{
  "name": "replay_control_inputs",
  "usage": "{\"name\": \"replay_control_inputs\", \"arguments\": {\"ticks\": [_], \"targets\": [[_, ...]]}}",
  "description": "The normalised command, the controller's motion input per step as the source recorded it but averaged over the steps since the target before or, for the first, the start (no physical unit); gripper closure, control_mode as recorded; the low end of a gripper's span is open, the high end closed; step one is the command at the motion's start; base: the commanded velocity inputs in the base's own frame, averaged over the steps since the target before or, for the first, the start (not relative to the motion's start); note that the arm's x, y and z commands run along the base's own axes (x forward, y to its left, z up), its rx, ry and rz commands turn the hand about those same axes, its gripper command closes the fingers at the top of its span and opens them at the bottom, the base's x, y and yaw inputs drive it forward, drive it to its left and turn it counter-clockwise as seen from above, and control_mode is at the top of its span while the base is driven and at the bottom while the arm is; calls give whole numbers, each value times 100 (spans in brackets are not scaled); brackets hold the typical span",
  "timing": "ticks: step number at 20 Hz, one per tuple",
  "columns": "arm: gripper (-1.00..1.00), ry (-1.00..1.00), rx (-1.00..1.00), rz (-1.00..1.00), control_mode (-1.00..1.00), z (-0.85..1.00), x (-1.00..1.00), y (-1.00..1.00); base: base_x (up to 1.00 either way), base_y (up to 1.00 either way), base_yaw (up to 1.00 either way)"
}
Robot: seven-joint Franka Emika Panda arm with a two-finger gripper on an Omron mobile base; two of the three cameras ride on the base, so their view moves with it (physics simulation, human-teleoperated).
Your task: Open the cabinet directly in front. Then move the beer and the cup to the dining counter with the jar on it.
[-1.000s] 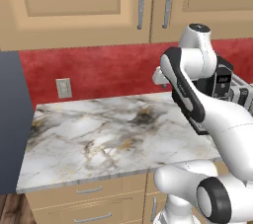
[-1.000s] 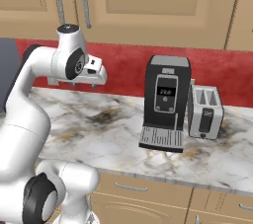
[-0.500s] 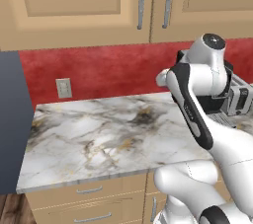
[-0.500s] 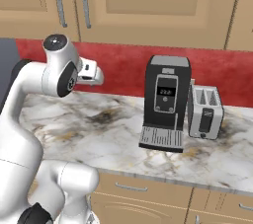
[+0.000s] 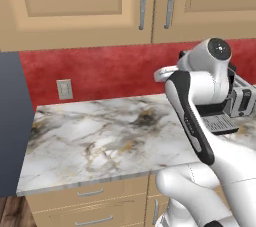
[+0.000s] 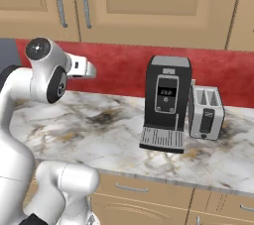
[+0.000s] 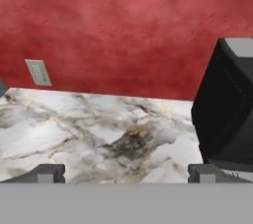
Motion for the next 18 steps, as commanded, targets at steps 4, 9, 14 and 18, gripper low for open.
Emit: {"name": "replay_control_inputs", "arguments": {"ticks": [4, 9, 14, 18], "targets": [[-100, -2, 0, 0, -100, 43, 0, 24, 0, 0, 0], [-100, -4, 0, 0, -100, 39, 0, 16, 0, 0, 0], [-100, -6, 0, 0, -100, 41, 0, 15, 0, 0, 0], [-100, -7, 0, 0, -100, 40, 0, 15, 0, 0, 0]]}}
